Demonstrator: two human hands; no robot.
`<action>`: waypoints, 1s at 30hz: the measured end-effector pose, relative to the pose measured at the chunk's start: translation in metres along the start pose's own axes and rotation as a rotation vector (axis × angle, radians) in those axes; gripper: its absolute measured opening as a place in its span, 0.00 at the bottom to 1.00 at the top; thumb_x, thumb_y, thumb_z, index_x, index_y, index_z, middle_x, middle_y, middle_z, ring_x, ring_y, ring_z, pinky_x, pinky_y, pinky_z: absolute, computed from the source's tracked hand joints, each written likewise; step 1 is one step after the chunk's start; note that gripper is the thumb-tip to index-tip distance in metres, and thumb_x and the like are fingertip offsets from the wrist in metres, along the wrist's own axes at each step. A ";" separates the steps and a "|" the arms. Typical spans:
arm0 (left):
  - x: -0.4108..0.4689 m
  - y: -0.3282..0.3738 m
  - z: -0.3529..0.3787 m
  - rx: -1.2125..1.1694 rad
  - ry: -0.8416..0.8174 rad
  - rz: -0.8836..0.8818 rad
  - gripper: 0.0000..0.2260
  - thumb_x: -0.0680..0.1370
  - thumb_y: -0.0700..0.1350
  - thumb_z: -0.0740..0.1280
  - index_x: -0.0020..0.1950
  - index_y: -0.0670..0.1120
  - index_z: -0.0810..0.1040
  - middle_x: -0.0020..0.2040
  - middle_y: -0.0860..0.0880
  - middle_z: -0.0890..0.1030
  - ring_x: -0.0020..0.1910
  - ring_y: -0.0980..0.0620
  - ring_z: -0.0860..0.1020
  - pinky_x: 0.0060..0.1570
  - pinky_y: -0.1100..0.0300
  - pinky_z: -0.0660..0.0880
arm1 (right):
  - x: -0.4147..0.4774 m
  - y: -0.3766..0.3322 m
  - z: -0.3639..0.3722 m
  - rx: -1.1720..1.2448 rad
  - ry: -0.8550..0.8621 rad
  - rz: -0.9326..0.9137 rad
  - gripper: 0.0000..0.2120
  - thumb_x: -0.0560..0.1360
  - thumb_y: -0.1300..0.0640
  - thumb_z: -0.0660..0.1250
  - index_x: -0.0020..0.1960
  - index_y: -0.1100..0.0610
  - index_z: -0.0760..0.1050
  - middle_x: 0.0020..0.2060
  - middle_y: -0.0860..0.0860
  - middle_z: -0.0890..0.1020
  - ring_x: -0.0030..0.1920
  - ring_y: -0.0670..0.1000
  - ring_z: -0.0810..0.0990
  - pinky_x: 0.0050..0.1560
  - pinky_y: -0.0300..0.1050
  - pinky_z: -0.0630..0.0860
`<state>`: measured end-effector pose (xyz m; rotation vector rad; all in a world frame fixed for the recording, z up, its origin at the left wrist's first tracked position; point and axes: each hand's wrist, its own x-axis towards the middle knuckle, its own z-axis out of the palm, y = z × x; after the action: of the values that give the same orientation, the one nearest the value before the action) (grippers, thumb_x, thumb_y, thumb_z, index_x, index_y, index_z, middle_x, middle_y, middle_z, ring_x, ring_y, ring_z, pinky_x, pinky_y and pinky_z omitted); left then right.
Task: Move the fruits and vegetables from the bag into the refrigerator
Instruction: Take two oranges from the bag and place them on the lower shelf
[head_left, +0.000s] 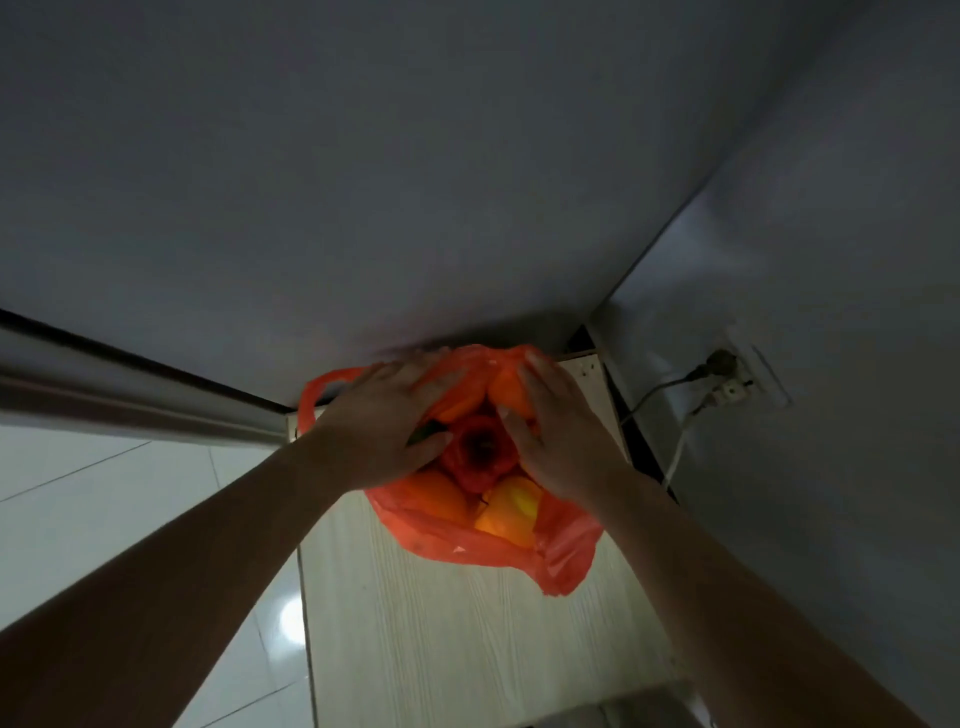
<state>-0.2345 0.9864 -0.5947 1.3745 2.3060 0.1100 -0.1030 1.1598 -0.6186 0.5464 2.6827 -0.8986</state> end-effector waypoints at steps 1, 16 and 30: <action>0.003 -0.002 0.005 -0.014 -0.012 -0.032 0.35 0.70 0.65 0.50 0.75 0.53 0.54 0.76 0.47 0.57 0.73 0.44 0.60 0.69 0.50 0.60 | 0.006 0.002 0.000 0.020 -0.009 0.022 0.35 0.75 0.39 0.45 0.76 0.57 0.51 0.77 0.52 0.50 0.76 0.50 0.48 0.75 0.46 0.49; -0.053 0.023 0.024 -0.313 0.016 -0.240 0.32 0.71 0.66 0.47 0.74 0.58 0.51 0.76 0.51 0.57 0.71 0.45 0.61 0.66 0.46 0.64 | -0.076 -0.020 -0.012 0.173 0.115 -0.099 0.28 0.77 0.39 0.50 0.72 0.50 0.62 0.72 0.49 0.65 0.71 0.46 0.63 0.69 0.44 0.63; -0.059 0.027 0.024 -0.063 -0.062 0.018 0.24 0.75 0.58 0.53 0.70 0.52 0.64 0.65 0.47 0.76 0.60 0.46 0.77 0.54 0.50 0.75 | -0.065 -0.019 0.008 0.093 -0.121 0.017 0.46 0.66 0.26 0.31 0.76 0.51 0.47 0.76 0.49 0.52 0.76 0.48 0.49 0.75 0.49 0.51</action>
<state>-0.1789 0.9455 -0.5888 1.3490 2.2205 0.1430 -0.0517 1.1237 -0.5915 0.5167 2.5347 -1.0222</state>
